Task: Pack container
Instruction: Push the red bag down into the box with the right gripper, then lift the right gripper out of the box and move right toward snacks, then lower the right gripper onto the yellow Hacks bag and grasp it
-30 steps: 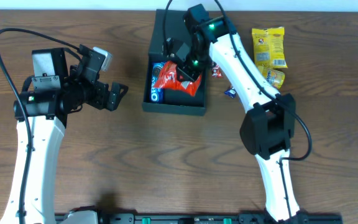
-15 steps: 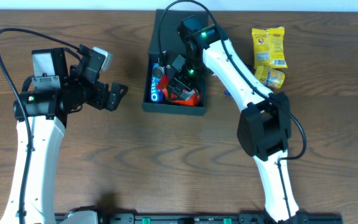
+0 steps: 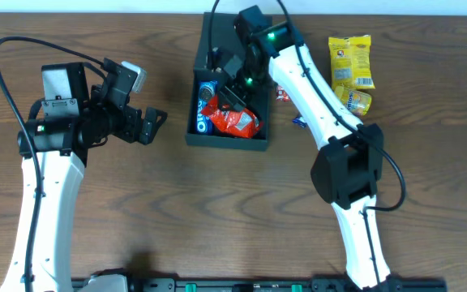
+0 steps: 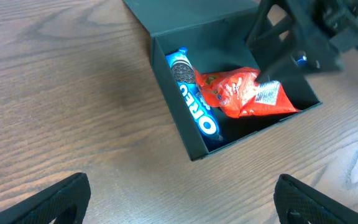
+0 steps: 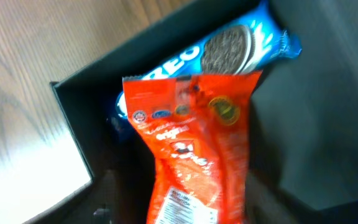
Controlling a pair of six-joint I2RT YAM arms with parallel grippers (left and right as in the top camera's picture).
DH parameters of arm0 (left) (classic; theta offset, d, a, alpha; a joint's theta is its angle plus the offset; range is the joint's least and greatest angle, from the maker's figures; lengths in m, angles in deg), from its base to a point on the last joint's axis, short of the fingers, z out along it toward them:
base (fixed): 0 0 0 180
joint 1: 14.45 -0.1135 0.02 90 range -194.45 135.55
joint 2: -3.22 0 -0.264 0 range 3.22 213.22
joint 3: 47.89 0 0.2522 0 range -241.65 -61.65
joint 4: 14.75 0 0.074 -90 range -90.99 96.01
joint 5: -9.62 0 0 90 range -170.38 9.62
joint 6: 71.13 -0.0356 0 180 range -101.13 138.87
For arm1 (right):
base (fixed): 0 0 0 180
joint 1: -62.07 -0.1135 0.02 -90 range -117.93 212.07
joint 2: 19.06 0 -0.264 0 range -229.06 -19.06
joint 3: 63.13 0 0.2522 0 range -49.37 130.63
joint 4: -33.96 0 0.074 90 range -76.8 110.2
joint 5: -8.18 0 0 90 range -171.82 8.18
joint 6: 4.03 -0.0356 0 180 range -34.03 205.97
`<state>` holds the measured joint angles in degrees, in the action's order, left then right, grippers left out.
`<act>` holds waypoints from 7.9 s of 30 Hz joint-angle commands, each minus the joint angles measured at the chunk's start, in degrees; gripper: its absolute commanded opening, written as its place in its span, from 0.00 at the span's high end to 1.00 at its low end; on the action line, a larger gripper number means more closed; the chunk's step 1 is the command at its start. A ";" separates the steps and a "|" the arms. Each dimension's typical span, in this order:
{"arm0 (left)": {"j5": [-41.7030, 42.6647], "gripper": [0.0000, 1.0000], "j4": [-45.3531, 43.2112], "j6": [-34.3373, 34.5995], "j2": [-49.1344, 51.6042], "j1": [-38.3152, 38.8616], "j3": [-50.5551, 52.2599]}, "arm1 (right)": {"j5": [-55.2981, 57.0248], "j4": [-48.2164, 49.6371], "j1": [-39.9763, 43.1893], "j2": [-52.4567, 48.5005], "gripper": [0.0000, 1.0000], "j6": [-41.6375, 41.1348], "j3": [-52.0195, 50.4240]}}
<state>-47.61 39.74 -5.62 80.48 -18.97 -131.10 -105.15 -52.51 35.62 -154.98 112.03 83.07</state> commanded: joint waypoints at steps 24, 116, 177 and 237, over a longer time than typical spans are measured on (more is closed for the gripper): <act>-0.31 0.04 0.63 -1.22 0.42 -0.35 -0.79 | -0.46 13.14 -0.31 0.68 0.98 -2.45 -19.65; -2.58 0.04 3.34 0.63 9.22 -0.28 0.00 | 23.34 -4.09 6.51 5.29 0.98 -33.46 -4.35; 1.79 0.05 -0.46 2.69 17.73 -0.31 0.00 | 27.96 25.44 26.25 6.91 0.01 -25.11 -13.11; 1.75 0.05 -0.50 4.83 17.73 -0.35 -0.02 | -18.93 28.57 41.22 -10.56 0.99 -33.42 1.01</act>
<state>-46.25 39.24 -1.36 97.74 -18.97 -131.10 -118.94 -23.48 76.31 -165.89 78.59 78.41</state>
